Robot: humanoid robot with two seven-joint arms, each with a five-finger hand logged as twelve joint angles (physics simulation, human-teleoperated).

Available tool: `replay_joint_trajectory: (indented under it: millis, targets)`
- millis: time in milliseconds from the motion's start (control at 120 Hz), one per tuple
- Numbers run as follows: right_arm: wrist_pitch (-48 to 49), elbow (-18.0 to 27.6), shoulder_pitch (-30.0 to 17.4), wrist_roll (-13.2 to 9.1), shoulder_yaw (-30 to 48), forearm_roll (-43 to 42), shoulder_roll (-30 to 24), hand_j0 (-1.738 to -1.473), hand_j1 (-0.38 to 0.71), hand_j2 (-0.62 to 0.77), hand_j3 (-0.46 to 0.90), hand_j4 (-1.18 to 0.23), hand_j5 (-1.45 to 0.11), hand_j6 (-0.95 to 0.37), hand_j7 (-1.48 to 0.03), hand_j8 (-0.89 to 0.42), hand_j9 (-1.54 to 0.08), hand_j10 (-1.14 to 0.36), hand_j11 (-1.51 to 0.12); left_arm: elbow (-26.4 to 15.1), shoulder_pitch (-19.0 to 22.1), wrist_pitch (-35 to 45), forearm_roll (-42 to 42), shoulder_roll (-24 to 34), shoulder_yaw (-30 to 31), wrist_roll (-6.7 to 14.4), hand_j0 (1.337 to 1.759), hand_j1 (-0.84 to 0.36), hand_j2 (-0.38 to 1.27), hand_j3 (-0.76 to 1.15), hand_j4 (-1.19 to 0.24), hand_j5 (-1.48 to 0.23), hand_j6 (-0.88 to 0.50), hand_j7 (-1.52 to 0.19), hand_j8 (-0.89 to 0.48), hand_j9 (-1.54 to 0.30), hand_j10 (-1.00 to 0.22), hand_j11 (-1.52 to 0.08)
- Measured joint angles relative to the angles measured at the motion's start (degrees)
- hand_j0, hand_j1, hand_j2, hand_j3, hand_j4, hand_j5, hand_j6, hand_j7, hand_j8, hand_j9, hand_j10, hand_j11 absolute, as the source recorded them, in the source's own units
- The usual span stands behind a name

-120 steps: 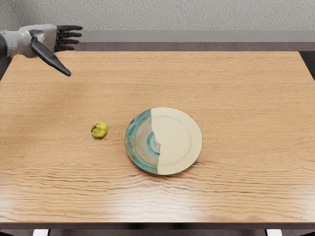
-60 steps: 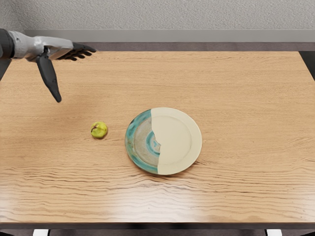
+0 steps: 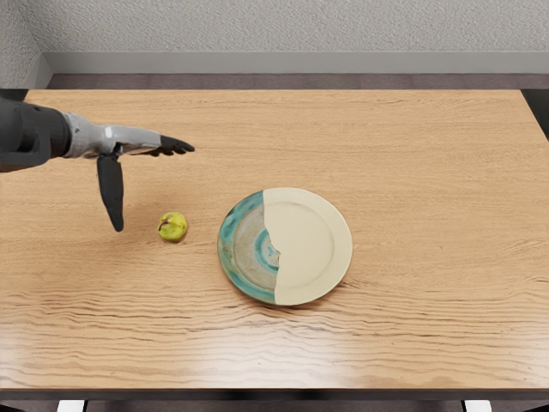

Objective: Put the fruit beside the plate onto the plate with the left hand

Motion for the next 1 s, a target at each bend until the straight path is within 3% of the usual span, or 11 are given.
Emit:
replay_joint_trajectory:
  millis: [242,575,1000]
  targets:
    - [0.0,0.0,0.0,0.0,-0.02,0.0,0.0,-1.658,-0.35,0.0,0.0,0.0,0.0,0.0,0.0,0.0,0.0,0.0,0.0,-1.5,0.23,12.41,4.05,-3.57,5.85,0.03,1.658,0.33,0.0,0.0,-0.02,-0.02,-0.02,-0.02,-0.02,-0.02,-0.02,-0.02]
    - [0.0,0.0,0.0,0.0,-0.01,0.0,0.0,-1.658,-0.35,0.0,0.0,0.0,0.0,0.0,0.0,0.0,0.0,0.0,0.0,-1.66,1.04,15.22,8.27,-4.02,9.61,0.1,1.658,0.32,0.01,0.0,-0.03,-0.03,-0.03,-0.03,-0.03,-0.03,-0.03,-0.03]
    - [0.0,0.0,0.0,0.0,0.0,0.0,0.0,-1.658,-0.35,0.0,0.0,0.0,0.0,0.0,0.0,0.0,0.0,0.0,0.0,-4.38,1.73,26.1,10.2,-5.26,15.7,-0.08,1.658,0.22,0.02,0.0,-0.12,-0.15,-0.12,-0.15,-0.12,-0.15,-0.11,-0.15]
